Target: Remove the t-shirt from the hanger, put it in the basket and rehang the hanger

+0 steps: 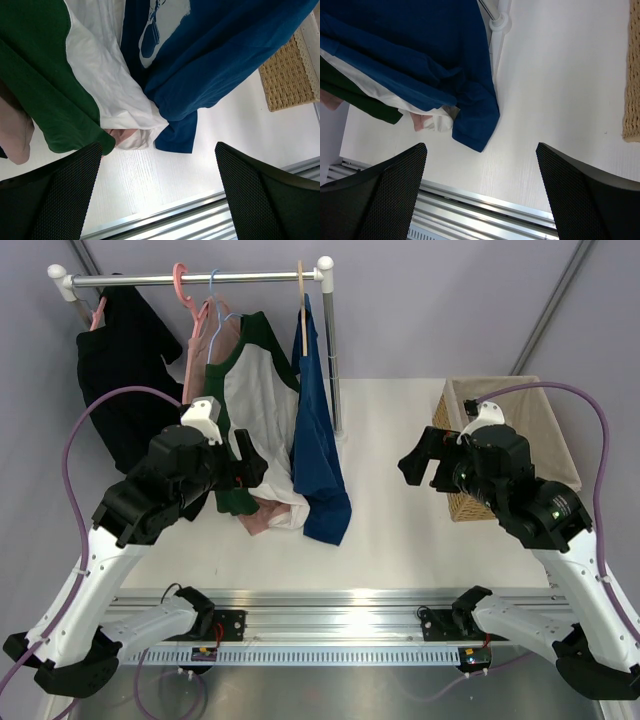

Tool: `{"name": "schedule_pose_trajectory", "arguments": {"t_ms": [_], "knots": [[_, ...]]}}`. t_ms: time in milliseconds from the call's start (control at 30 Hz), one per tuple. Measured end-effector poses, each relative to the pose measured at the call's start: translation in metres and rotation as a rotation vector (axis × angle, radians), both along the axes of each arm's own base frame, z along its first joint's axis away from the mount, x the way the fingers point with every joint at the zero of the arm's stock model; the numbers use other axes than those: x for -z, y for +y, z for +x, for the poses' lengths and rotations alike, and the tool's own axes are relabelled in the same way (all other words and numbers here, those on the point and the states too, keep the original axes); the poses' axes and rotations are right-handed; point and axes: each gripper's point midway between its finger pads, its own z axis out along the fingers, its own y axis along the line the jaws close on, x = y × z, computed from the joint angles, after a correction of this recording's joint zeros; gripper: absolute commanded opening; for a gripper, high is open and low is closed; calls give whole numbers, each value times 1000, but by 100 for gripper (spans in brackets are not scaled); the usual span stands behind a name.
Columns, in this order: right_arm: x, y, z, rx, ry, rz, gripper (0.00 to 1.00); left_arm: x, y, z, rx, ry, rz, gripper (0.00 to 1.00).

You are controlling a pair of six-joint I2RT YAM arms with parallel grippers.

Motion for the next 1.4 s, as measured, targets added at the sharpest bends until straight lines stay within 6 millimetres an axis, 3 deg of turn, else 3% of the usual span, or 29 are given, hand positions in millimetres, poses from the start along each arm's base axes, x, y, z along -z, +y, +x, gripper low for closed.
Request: {"name": "schedule_pose_trajectory", "arguments": {"t_ms": [467,567,733,833,967,1067,1167,1267,1400], "knots": [[-4,-2,1,9,-13,0,99,-7,-3,-1,15,8,-4,99],[-6,-3,1,9,-20,-8,100,-34,-10,4,34,-12,-19,99],[-17,-9,1,19,-60,-15,99,-101,-26,31,35,-122,-46,99],[-25,-12,2,37,-80,-11,99,-121,-37,47,18,-156,-23,93],[-24,-12,7,52,-74,-22,100,-138,-56,74,-19,-209,36,93],[-17,-11,13,64,-54,-41,99,-139,-82,93,-33,-249,112,94],[-11,-10,17,71,-36,-60,99,-121,-102,114,-56,-251,196,94],[-10,-11,18,79,-34,-67,100,-105,-105,135,-105,-254,280,91],[-9,-15,15,89,-33,-75,99,-110,-98,153,-185,-311,341,85]]}}
